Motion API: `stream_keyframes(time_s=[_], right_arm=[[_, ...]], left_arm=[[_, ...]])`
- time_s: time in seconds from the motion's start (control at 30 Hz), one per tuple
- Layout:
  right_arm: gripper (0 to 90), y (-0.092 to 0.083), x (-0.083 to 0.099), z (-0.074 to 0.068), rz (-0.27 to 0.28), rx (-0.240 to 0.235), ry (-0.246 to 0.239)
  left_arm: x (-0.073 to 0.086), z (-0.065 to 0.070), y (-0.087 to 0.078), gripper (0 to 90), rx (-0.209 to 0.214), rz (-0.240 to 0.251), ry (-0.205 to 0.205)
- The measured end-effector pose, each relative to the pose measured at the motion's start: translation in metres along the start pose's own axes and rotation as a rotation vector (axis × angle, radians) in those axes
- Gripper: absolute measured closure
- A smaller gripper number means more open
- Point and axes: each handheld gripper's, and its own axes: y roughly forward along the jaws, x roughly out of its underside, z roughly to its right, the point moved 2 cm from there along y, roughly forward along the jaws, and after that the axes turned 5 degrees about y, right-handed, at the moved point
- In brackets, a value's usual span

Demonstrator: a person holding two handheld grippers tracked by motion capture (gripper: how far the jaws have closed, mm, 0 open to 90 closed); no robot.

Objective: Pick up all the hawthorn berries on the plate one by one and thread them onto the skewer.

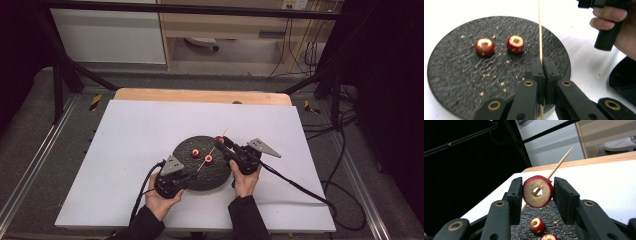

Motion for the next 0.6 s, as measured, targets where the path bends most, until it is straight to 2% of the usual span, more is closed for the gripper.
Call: stream_keyframes(time_s=[0.6], right_arm=[[60.6, -0.005, 0.014, -0.009, -0.056, -0.033, -0.001]], left_arm=[[-0.031, -0.001, 0.022, 88.2, -0.007, 0.020, 0.018]])
